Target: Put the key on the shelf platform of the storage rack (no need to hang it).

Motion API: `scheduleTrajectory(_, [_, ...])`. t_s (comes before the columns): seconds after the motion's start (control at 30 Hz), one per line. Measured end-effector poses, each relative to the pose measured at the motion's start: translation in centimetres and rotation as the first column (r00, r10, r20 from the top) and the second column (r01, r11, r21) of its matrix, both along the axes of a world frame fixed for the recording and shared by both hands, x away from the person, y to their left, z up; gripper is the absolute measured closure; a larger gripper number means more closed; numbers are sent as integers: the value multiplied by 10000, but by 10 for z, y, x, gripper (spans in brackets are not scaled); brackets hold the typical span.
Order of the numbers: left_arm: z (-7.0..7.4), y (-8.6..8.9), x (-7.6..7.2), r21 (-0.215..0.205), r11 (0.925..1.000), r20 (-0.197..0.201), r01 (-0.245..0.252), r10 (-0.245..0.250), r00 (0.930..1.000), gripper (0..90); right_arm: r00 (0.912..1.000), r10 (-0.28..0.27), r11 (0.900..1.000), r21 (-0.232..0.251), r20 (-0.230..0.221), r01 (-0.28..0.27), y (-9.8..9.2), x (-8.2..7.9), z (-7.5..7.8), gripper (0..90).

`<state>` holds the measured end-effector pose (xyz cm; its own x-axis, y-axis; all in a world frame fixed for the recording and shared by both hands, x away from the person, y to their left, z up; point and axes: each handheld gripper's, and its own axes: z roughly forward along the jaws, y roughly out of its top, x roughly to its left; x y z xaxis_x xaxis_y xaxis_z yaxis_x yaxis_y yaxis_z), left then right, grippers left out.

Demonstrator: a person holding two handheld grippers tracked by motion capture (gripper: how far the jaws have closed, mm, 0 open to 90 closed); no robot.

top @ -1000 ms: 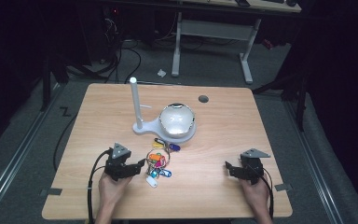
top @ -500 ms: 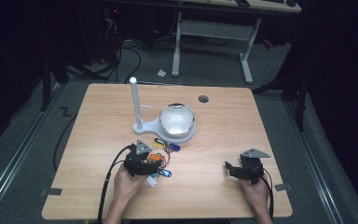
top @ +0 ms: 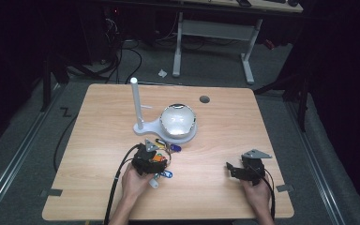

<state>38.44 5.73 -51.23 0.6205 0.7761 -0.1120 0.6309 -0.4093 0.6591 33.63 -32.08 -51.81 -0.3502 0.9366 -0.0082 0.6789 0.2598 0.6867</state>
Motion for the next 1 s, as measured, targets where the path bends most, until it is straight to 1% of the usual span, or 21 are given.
scheduleTrajectory(0.03, [-1, -1, 0, 214, 9998, 54, 7, -8, 10000, 347, 10000, 1, 10000, 1, 0, -1, 0, 0, 0, 252])
scheduleTrajectory(0.07, [-2, -2, 0, 305, 9995, 152, 22, -27, 9999, 364, 10000, 1, 10000, -1, 2, -1, 0, 0, 0, 252])
scheduleTrajectory(0.17, [-1, -4, 0, 309, 9995, 194, 43, -49, 9998, 387, 10000, 21, 10000, -7, 1, -21, 0, 0, 0, 252])
scheduleTrajectory(0.23, [-1, -4, 1, 296, 9995, 250, 53, -60, 9997, 420, 10000, 19, 10000, -6, -1, -19, 0, 0, 0, 252])
scheduleTrajectory(0.3, [-1, -5, 2, 394, 9992, 242, 85, -95, 9997, 449, 10000, 20, 10000, -7, -1, -20, 0, 0, 0, 252])
scheduleTrajectory(0.33, [1, -5, 3, 505, 9986, 209, 144, -155, 9997, 464, 10000, 18, 10000, -6, -1, -18, 0, 0, 0, 252])
scheduleTrajectory(0.43, [4, -10, 4, 906, 9956, 280, 233, -259, 9993, 503, 10000, 20, 10000, -5, 0, -20, 0, 0, 0, 252])
scheduleTrajectory(0.47, [5, -11, 3, 1035, 9943, 478, 254, -305, 9984, 521, 10000, 21, 10000, -11, 3, -21, 0, 0, 0, 252])
scheduleTrajectory(0.5, [5, -12, 2, 1247, 9919, 592, 229, -305, 9978, 586, 10000, 29, 10000, -10, 1, -29, 0, 0, 0, 251])
scheduleTrajectory(0.67, [5, -13, 2, 1298, 9913, 656, 218, -305, 9974, 601, 10000, 33, 10000, 0, -8, -33, 0, 0, 0, 250])
scheduleTrajectory(0.73, [6, -13, 1, 1443, 9893, 776, 201, -316, 9965, 616, 10000, 28, 10000, 7, -29, -28, 0, 0, 0, 250])
scheduleTrajectory(0.77, [7, -12, 0, 1545, 9879, 929, 170, -317, 9952, 630, 10000, 27, 10000, 8, -27, -27, 0, 0, 0, 250])
scheduleTrajectory(0.8, [9, -11, -1, 1563, 9876, 1145, 151, -333, 9929, 660, 10000, 30, 10000, 8, -29, -29, 0, 0, 0, 249])
scheduleTrajectory(0.83, [12, -10, -2, 1556, 9878, 1243, 66, -262, 9919, 755, 10000, 38, 10000, 7, -27, -38, 0, 0, 0, 248])
scheduleTrajectory(0.87, [12, -7, -1, 1511, 9885, 1162, 85, -263, 9929, 802, 10000, 32, 10000, 12, -35, -32, 0, 0, 0, 248])
scheduleTrajectory(0.9, [10, -6, 0, 1646, 9864, 1090, 21, -203, 9938, 864, 10000, 46, 10000, 9, -23, -46, 0, 0, 0, 248])
scheduleTrajectory(0.93, [7, -5, 2, 1704, 9853, 922, 92, -253, 9954, 868, 10000, 35, 10000, 15, -35, -35, 0, 0, 0, 248])
scheduleTrajectory(0.97, [6, -3, 2, 1544, 9879, 898, 110, -251, 9956, 871, 10000, 49, 10000, 7, -28, -49, 0, 0, 0, 248])
scheduleTrajectory(1.0, [7, -2, 2, 1528, 9882, 858, 137, -270, 9959, 872, 10000, 38, 10000, 13, -34, -38, 0, 0, 0, 247])
